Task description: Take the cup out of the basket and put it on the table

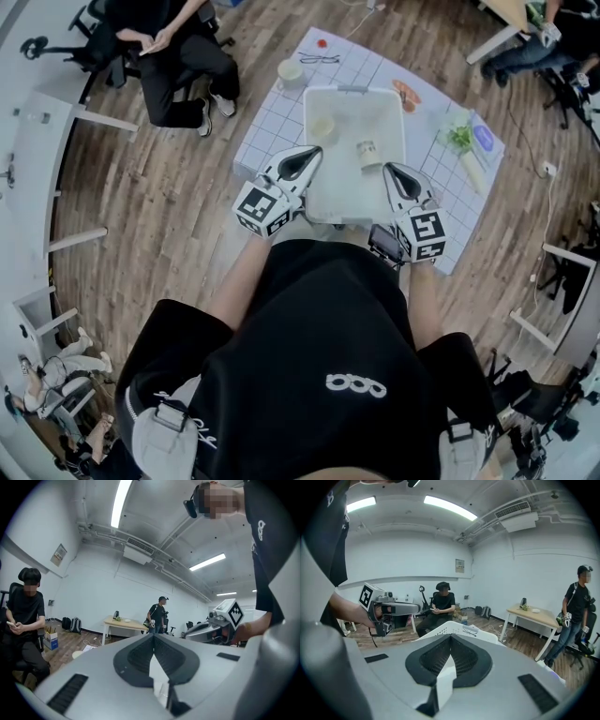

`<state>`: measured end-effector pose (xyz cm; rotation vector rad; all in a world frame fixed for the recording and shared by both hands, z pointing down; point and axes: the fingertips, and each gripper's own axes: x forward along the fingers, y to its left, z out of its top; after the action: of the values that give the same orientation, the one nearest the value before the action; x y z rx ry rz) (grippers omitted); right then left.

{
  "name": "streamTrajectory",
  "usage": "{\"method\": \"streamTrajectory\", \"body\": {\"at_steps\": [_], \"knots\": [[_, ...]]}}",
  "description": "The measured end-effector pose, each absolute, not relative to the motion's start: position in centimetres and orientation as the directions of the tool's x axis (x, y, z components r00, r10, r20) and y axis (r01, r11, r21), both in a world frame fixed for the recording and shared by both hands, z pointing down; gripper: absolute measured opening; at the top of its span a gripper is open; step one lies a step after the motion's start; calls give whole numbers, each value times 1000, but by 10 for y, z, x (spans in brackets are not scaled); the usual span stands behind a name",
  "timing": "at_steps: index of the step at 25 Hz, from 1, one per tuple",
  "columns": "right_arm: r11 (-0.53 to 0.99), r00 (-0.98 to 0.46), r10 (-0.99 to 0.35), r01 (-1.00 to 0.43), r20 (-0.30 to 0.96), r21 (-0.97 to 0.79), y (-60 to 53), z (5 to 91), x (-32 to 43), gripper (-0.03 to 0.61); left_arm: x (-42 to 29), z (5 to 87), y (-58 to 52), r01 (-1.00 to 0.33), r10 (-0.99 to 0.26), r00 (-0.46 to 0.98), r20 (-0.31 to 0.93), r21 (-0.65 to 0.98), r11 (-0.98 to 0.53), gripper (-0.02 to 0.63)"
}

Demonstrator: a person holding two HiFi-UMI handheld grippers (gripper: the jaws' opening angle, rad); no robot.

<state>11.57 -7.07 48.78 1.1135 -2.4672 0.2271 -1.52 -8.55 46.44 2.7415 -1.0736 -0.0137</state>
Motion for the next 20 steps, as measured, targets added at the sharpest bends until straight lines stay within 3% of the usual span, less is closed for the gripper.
{"method": "streamTrajectory", "body": {"at_steps": [20], "knots": [[640,-479,-607,-767,634,33,-121,564,50,25,-95,449,-146,-582,-583,810,60,192,-790,6]]}}
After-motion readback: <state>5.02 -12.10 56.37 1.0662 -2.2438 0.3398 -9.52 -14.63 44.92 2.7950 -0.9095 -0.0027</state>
